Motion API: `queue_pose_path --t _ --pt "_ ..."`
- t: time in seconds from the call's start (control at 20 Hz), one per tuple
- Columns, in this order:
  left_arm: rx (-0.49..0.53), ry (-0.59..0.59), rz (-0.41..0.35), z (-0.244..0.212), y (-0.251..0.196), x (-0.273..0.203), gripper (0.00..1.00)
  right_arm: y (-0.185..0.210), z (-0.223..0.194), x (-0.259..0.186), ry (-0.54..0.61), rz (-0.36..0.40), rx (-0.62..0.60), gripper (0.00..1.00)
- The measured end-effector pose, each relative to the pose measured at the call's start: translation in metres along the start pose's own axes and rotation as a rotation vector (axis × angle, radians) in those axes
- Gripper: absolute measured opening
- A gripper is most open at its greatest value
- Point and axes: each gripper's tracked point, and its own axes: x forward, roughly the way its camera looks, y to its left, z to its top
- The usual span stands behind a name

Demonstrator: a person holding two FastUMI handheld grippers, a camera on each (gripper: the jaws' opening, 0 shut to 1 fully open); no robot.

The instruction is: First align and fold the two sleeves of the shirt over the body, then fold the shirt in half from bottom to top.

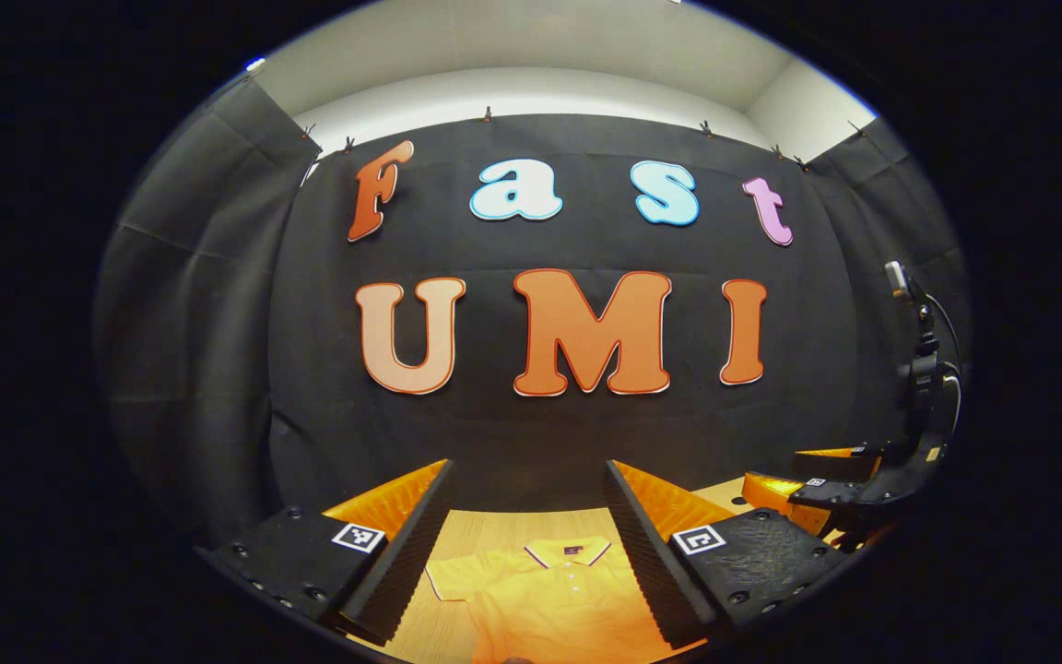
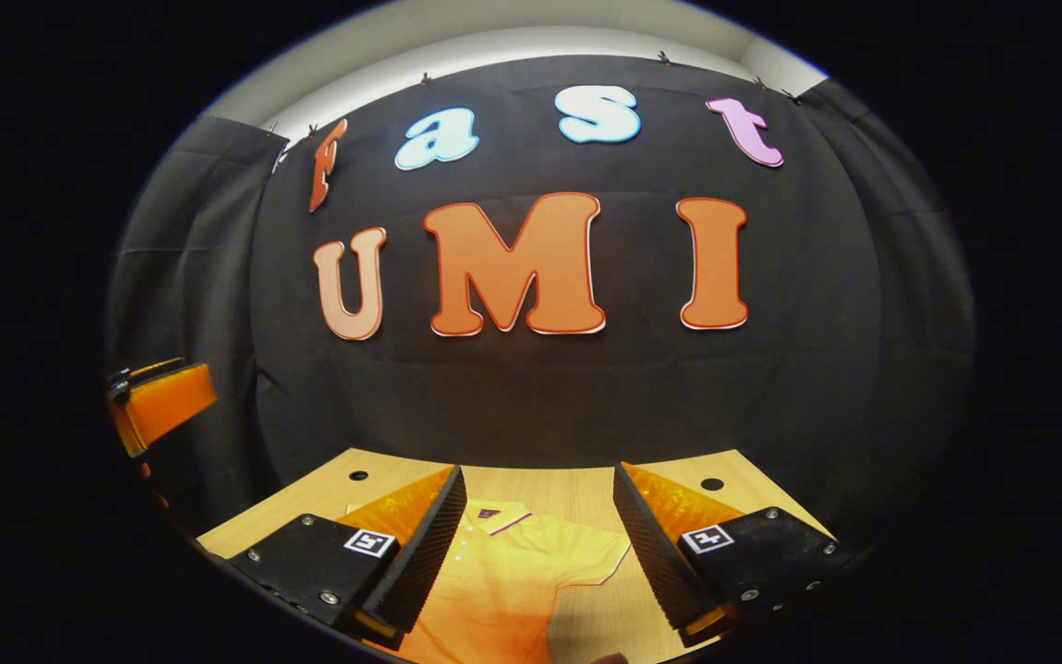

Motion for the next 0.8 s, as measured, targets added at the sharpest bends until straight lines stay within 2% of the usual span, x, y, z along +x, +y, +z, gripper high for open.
queue_pose_path --t 0.25,0.45,0.65,0.8 --pt "0.031 -0.012 0.025 0.004 0.001 -0.008 0.98 -0.027 -0.037 0.032 0.145 -0.038 -0.001 0.97" --pt "0.05 0.001 0.051 0.0 0.003 -0.015 0.97 -0.033 -0.06 0.057 0.25 -0.034 0.04 0.97" --pt "0.06 0.015 0.108 -0.003 0.012 -0.017 0.98 -0.042 -0.083 0.076 0.346 -0.025 0.038 0.97" --pt "0.063 0.031 0.144 -0.009 0.018 -0.021 0.98 -0.048 -0.109 0.09 0.463 -0.022 0.036 0.97"
